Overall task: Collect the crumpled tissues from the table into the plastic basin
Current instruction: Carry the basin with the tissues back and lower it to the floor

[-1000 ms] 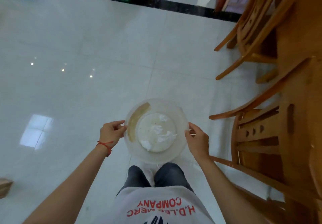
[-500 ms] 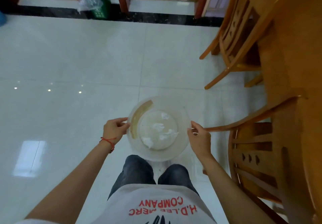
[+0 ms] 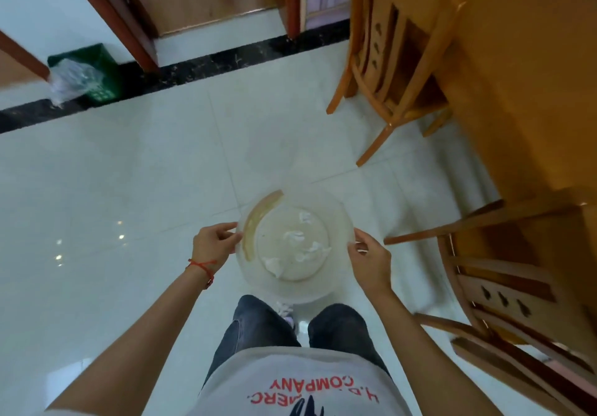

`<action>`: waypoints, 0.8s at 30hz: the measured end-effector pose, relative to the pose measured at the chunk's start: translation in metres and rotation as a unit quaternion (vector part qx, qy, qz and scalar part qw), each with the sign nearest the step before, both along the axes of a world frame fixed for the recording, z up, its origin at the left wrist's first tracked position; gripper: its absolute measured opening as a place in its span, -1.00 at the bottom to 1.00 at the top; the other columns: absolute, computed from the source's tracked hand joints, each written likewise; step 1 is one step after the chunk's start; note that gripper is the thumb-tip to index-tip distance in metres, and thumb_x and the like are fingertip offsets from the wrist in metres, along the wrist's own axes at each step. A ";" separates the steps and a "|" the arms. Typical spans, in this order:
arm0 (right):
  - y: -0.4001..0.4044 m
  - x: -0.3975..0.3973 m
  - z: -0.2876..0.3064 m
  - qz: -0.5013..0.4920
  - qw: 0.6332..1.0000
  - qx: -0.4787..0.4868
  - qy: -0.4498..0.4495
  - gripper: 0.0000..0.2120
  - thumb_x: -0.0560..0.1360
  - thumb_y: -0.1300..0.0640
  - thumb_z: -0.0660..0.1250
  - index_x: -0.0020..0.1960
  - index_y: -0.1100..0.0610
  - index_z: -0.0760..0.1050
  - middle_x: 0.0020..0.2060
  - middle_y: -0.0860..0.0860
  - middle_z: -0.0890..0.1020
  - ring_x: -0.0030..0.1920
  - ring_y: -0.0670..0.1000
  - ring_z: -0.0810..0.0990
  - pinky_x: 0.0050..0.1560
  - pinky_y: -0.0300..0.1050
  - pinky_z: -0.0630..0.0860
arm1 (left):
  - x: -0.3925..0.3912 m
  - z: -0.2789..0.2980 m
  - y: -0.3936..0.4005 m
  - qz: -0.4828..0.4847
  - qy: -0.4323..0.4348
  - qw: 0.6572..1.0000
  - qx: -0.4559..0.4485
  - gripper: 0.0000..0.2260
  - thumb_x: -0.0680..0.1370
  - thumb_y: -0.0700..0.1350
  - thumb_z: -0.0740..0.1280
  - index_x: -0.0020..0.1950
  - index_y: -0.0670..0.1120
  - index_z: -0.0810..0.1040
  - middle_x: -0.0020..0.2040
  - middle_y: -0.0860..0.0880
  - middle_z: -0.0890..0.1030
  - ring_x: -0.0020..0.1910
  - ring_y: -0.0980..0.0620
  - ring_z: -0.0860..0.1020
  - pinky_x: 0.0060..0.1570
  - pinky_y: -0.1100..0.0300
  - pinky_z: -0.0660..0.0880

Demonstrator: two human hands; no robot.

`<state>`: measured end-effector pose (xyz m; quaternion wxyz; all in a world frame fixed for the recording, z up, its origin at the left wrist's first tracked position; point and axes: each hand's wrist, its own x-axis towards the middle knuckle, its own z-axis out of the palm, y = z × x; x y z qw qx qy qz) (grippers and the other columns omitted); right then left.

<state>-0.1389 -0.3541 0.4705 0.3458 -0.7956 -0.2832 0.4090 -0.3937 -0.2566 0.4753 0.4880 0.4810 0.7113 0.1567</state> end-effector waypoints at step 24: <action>0.085 0.088 -0.025 -0.212 0.975 -0.067 0.006 -0.73 0.52 0.21 0.22 0.21 0.11 0.48 -0.04 0.00 0.59 -0.07 -0.01 0.57 -0.05 -0.22 0.47 | 0.171 -0.024 0.194 -0.260 0.066 0.963 0.003 -0.76 0.45 -0.22 0.37 0.11 -0.22 0.59 -0.14 -0.22 0.67 -0.27 -0.04 0.63 0.15 -0.01 0.52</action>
